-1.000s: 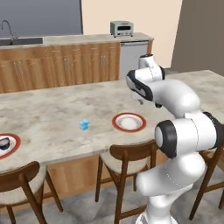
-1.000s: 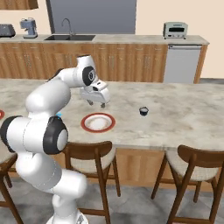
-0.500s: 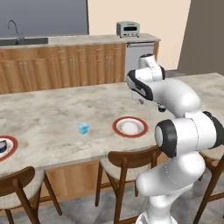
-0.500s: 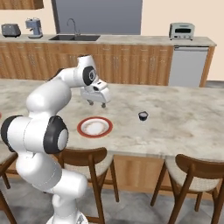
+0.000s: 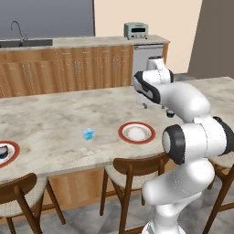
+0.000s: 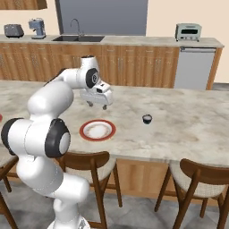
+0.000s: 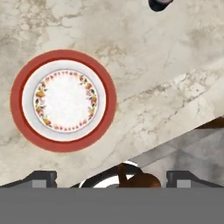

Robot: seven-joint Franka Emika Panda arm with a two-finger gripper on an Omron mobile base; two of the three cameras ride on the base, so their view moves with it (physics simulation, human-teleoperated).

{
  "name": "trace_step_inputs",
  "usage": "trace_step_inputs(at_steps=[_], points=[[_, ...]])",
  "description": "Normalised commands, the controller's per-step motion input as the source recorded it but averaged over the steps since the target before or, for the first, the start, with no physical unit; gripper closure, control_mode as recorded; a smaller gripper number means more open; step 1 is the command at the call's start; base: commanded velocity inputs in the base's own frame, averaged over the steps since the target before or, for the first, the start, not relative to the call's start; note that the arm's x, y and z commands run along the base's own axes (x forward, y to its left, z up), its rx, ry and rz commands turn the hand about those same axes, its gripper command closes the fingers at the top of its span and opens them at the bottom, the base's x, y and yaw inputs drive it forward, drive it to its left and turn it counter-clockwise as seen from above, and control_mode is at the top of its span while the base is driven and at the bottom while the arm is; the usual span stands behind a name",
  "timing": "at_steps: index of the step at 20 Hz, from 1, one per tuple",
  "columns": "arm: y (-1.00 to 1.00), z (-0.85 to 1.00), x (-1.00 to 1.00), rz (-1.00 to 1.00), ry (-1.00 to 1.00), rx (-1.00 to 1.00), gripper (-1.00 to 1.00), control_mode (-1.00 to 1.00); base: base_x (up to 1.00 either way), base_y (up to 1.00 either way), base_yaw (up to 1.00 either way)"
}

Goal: Place two yogurt containers on each plate.

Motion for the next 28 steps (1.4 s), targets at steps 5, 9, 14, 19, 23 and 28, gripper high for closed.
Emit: trace_step_inputs(at_steps=[5, 9, 14, 19, 23, 28], points=[[0.96, -0.03, 0.4, 0.31, 0.01, -0.01, -1.0, -1.0, 0.0, 0.0, 0.0], [1.0, -0.08, 0.51, 0.3, 0.06, -0.02, -1.0, -1.0, 0.0, 0.0, 0.0], [1.0, -0.22, 0.37, 0.34, 0.03, 0.0, -1.0, -1.0, 0.0, 0.0, 0.0], [0.91, -0.28, 0.26, 0.27, 0.03, 0.0, -1.0, -1.0, 0.0, 0.0, 0.0], [0.78, -0.32, 0.08, 0.19, 0.12, -0.02, -1.0, -1.0, 0.0, 0.0, 0.0], [0.46, -0.36, 0.0, -0.01, 0.1, -0.01, -1.0, -1.0, 0.0, 0.0, 0.0]])
